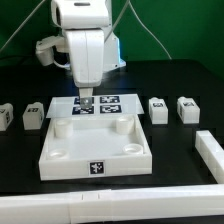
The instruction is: Assemble one leg
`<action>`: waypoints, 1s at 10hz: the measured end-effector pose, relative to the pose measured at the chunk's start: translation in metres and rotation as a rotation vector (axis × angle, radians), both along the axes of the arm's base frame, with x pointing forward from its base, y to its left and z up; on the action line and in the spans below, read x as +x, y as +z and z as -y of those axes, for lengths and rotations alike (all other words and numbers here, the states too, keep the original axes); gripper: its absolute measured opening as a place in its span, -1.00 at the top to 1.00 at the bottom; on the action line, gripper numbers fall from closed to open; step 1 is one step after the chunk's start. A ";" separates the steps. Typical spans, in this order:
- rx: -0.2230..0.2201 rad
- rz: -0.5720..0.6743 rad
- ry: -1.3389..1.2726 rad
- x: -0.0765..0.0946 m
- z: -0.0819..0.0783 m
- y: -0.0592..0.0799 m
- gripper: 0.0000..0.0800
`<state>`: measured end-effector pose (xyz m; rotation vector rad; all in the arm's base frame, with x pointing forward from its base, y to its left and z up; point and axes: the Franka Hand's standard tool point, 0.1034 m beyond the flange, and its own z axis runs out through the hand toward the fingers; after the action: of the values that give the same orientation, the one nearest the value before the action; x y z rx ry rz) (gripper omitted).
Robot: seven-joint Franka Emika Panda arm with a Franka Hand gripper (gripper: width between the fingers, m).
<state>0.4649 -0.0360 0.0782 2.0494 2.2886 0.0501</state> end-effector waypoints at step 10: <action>0.040 -0.064 -0.198 -0.036 -0.020 -0.067 -0.63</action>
Offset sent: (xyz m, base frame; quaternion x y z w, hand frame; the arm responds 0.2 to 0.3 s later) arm -0.0349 0.0193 -0.0304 0.0427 -0.0516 0.0943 0.9933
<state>0.4291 -0.0161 0.0112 2.3184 2.1230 0.0204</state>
